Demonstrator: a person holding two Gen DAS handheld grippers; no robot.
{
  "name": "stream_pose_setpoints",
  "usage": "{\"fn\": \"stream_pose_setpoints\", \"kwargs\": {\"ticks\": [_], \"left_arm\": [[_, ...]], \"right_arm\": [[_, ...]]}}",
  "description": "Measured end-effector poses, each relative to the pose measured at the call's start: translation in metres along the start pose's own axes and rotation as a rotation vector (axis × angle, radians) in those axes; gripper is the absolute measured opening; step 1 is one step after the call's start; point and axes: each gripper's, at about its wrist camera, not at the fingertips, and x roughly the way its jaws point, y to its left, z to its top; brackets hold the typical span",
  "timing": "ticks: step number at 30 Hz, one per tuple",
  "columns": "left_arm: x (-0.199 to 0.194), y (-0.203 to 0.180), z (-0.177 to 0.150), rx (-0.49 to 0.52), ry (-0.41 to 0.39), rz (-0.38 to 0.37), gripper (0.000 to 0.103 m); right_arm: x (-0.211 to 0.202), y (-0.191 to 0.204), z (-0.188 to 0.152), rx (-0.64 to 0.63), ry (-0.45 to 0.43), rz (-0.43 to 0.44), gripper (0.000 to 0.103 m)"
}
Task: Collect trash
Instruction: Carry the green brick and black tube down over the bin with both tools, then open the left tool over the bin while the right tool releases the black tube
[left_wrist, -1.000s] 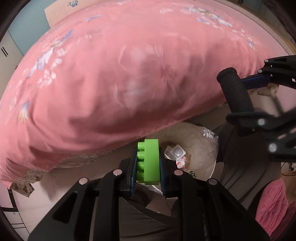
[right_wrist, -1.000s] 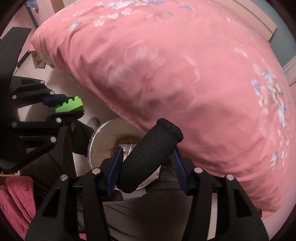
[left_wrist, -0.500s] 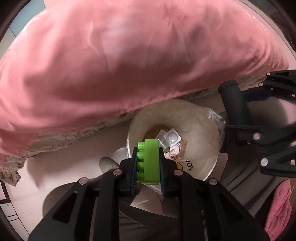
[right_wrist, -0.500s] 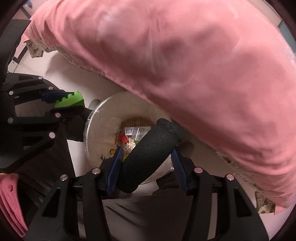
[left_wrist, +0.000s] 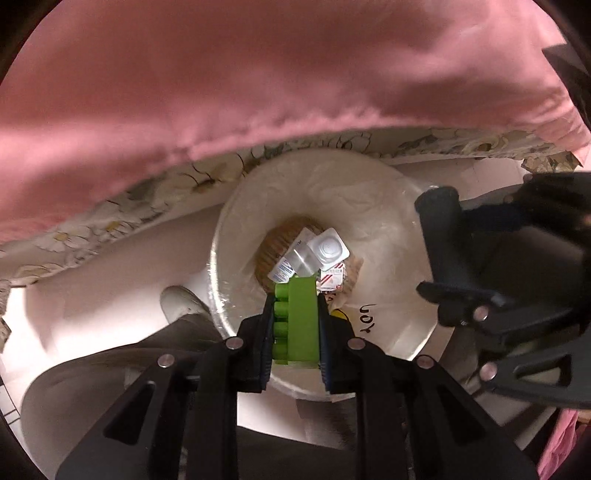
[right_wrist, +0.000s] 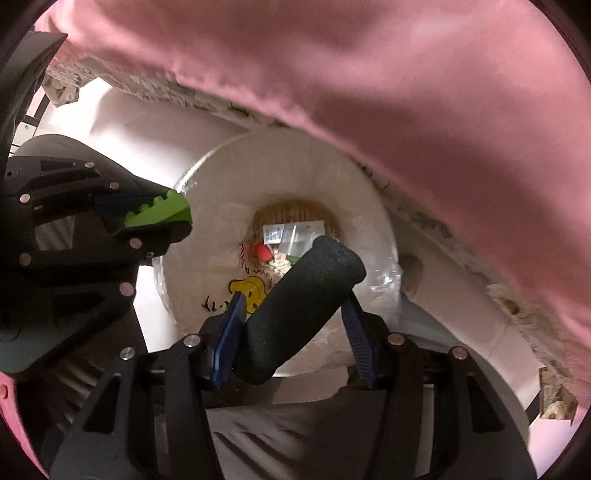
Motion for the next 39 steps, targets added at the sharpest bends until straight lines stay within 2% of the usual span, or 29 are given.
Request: {"fn": "stream_pose_setpoints", "kwargs": {"ticks": [13,22,28,29,31,34,39], "left_arm": [[0.058,0.012,0.009,-0.119,0.095,-0.098,0.023],[0.091,0.021,0.011,-0.17,0.163,-0.12,0.023],[0.102,0.025,0.011,-0.196,0.179,-0.132,0.023],[0.105,0.025,0.01,-0.201,0.19,-0.127,0.024],[0.106,0.026,0.009,-0.213,0.201,-0.12,0.041],[0.102,0.026,0.009,-0.219,0.178,-0.127,0.055],[0.095,0.024,0.006,-0.205,0.162,-0.109,0.056]], "right_arm": [[0.056,-0.011,0.01,0.105,0.097,0.074,0.054],[0.093,-0.012,0.013,0.155,0.162,0.059,0.054],[0.108,-0.01,0.014,0.17,0.197,0.044,0.055],[0.11,-0.01,0.014,0.179,0.201,0.042,0.056],[0.113,-0.012,0.013,0.187,0.208,0.029,0.063],[0.111,-0.011,0.011,0.174,0.21,0.029,0.068],[0.102,-0.01,0.007,0.156,0.196,0.023,0.068]]}}
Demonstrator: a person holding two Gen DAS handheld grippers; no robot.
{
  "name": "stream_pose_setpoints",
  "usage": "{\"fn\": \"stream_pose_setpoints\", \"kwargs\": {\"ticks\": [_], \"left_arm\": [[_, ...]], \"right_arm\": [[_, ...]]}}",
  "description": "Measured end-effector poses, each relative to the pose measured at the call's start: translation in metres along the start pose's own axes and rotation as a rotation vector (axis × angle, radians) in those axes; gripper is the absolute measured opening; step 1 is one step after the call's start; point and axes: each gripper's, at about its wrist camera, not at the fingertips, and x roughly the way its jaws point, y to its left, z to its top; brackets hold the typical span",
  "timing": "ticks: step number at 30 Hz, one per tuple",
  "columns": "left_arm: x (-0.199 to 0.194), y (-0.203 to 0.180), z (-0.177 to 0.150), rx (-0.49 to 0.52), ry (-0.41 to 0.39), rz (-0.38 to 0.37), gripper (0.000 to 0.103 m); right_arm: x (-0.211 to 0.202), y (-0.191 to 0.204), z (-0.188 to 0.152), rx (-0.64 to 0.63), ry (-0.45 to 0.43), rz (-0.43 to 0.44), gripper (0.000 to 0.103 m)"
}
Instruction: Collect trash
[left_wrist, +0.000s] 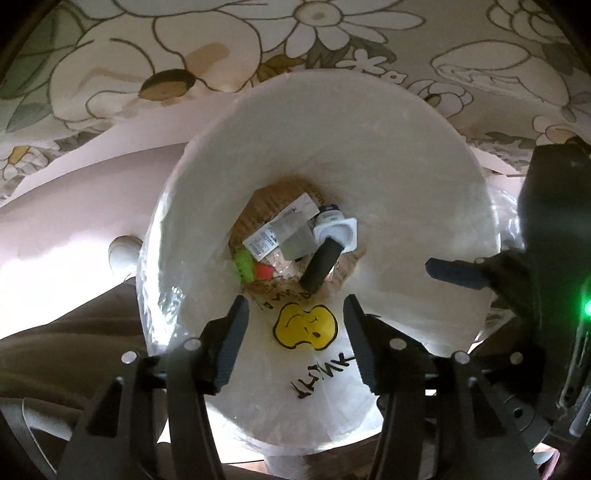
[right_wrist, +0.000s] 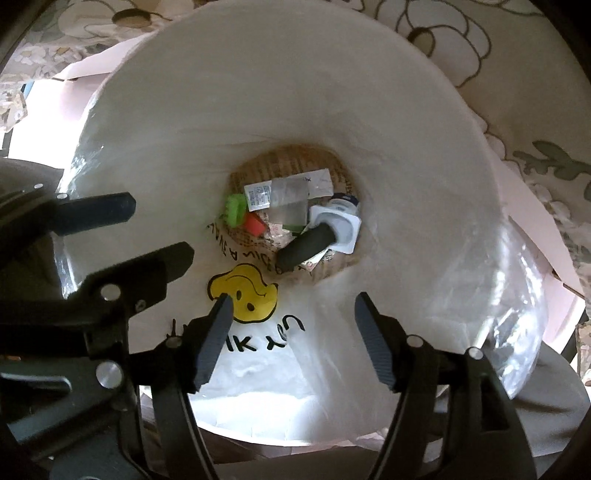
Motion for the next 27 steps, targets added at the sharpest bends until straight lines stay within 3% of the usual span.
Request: {"fn": "stream_pose_setpoints", "kwargs": {"ticks": [8,13,15,19,27], "left_arm": [[-0.024,-0.003,-0.016,0.003,-0.031,-0.005,0.056],[-0.047,-0.009,-0.029,0.045,-0.087,0.051,0.056],[-0.065,-0.012,-0.036,0.071,-0.13,0.089,0.056],[-0.102,-0.017,-0.048,0.101,-0.216,0.14,0.066],[-0.198,-0.034,-0.082,0.131,-0.453,0.225,0.083]], "right_arm": [[-0.011,0.007,-0.012,-0.016,-0.007,0.013,0.068],[-0.031,0.014,-0.027,-0.051,-0.039,0.01,0.068],[-0.045,0.016,-0.035,-0.056,-0.062,0.012,0.068],[-0.073,0.02,-0.049,-0.063,-0.113,0.011,0.068],[-0.165,0.03,-0.085,-0.085,-0.358,-0.061,0.076]]}}
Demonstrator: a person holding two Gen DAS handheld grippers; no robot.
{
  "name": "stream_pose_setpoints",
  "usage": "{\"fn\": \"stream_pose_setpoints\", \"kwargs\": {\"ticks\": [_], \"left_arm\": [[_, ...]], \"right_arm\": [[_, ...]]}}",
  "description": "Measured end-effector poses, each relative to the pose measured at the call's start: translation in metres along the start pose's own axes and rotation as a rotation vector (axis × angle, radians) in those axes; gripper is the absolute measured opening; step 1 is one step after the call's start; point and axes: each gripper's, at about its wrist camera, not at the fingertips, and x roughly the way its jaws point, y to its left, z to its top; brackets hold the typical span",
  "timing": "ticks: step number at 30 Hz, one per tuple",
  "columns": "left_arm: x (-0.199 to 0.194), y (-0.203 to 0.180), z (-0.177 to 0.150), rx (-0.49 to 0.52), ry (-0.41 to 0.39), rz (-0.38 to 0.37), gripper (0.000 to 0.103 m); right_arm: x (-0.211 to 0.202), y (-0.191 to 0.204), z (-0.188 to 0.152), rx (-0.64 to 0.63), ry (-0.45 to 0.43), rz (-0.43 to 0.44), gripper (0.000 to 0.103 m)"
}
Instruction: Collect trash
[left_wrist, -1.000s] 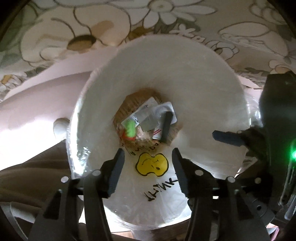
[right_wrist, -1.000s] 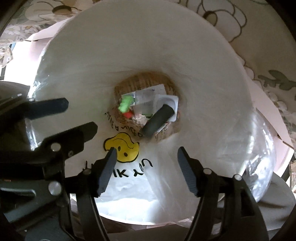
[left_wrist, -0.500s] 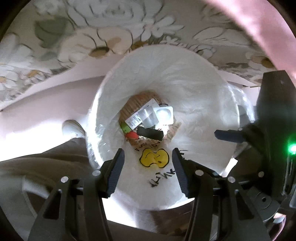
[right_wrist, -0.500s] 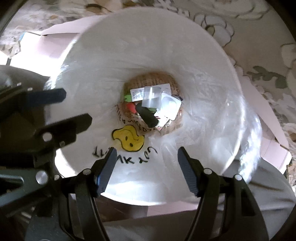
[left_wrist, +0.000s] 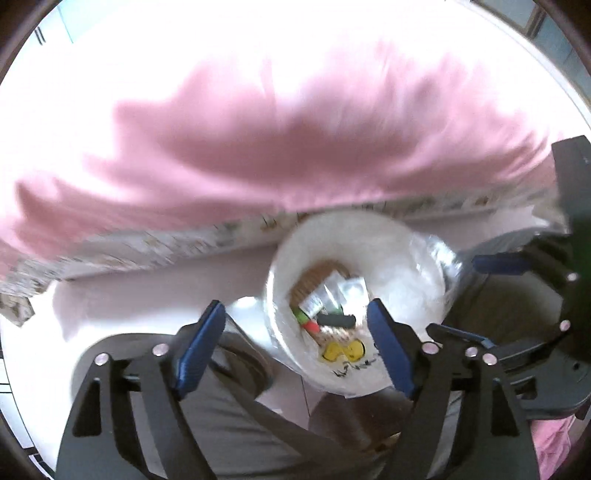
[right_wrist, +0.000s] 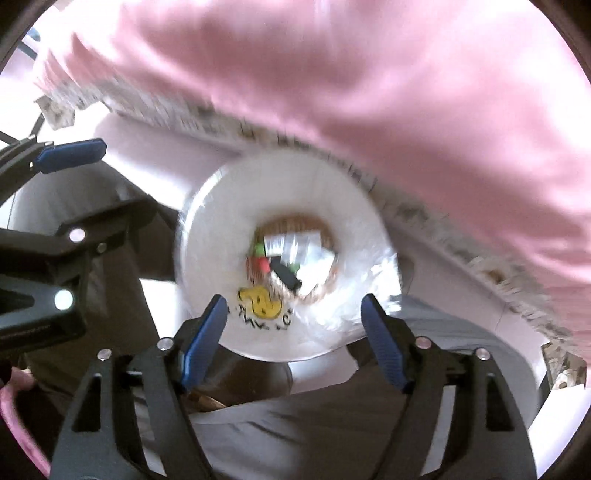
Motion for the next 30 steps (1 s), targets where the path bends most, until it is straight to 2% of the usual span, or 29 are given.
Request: {"fn": "stream_pose_setpoints", "kwargs": {"ticks": [5,11,16,22,25,30], "left_arm": [[-0.07,-0.001,-0.002,-0.009,-0.163,0.064,0.091],[-0.126,-0.007,-0.013,-0.006,-0.301,0.114,0.094],[-0.169,-0.016,-0.037,0.008,-0.417,0.166,0.095],[-0.199,-0.029,-0.066,0.01,-0.518,0.219,0.097],[-0.209,-0.032,-0.077,0.011,-0.561,0.272,0.097],[-0.217,-0.036,-0.086,-0.008,-0.601,0.269,0.097]], "right_arm": [[-0.063,0.007,-0.008,-0.023,-0.151,-0.049,0.079],[-0.123,0.021,-0.031,-0.031,-0.309,-0.083,0.081],[-0.17,0.029,-0.058,-0.008,-0.47,-0.136,0.084],[-0.195,0.035,-0.093,0.039,-0.63,-0.219,0.087],[-0.208,0.037,-0.11,0.09,-0.698,-0.244,0.088],[-0.205,0.039,-0.127,0.133,-0.747,-0.289,0.089]]}}
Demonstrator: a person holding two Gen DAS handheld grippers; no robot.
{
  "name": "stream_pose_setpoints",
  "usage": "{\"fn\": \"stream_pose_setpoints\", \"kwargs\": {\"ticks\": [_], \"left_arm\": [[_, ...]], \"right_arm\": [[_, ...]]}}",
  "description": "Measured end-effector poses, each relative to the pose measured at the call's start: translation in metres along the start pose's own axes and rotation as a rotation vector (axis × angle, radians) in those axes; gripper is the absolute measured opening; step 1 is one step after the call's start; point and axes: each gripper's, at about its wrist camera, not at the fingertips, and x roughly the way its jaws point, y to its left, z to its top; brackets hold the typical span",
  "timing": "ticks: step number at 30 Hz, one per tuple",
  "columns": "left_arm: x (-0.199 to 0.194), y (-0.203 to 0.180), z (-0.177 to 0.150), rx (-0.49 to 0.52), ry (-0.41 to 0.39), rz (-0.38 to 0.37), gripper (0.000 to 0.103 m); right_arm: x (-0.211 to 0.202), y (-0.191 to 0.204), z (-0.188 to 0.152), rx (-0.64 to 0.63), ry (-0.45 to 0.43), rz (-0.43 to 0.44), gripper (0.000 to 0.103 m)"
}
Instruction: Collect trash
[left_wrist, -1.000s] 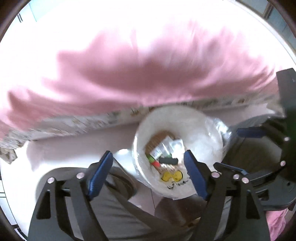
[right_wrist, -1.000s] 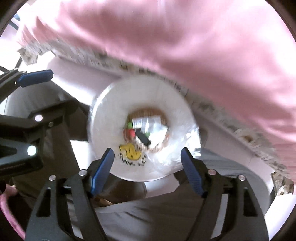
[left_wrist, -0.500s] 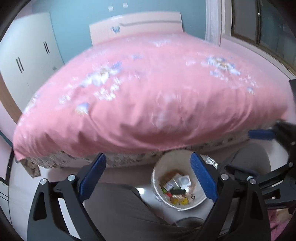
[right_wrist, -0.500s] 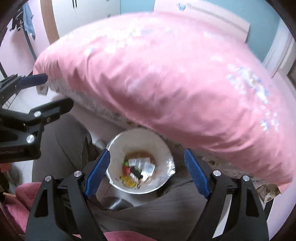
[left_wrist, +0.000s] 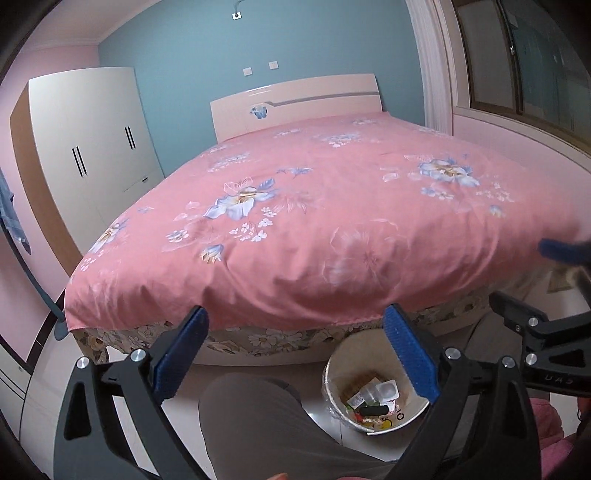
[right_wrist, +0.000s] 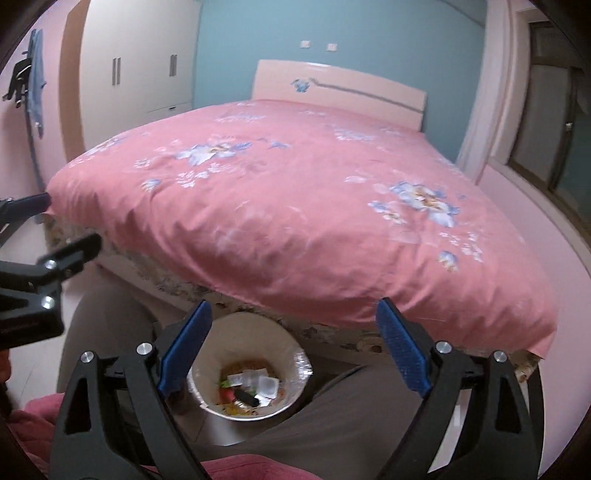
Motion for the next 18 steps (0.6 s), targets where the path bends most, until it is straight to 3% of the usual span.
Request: {"fn": "stream_pose_setpoints", "kwargs": {"ticks": [18], "left_arm": [[0.007,-0.011,-0.007,0.023,0.042,-0.035,0.097]], "right_arm": [[-0.003,-0.003,-0.014,0.081,0.007,0.001,0.089]]}}
